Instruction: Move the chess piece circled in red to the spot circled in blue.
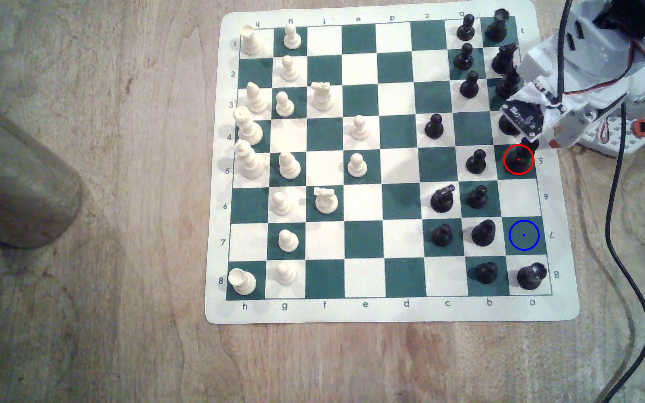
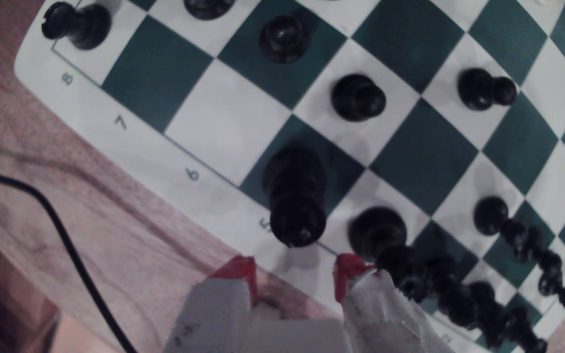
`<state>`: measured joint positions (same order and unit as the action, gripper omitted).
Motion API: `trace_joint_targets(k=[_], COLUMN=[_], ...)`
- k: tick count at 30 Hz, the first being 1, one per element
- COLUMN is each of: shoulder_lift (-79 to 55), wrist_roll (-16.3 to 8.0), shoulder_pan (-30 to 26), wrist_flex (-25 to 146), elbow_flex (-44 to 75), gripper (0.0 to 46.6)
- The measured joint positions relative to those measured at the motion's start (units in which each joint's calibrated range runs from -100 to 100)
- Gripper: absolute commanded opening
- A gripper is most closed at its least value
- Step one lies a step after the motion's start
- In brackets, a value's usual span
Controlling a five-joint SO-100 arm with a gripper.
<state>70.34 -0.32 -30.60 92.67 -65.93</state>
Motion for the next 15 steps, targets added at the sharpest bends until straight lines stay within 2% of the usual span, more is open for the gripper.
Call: trace_joint_targets(k=[5,15], shoulder_lift=[-3.27,-8.38], wrist_roll=[-0.24,-0.98], shoulder_pan=[-0.07,-0.37], wrist_flex=[-1.91,-5.98], elbow_flex=[0.00,0.00], gripper=[14.6,13.4])
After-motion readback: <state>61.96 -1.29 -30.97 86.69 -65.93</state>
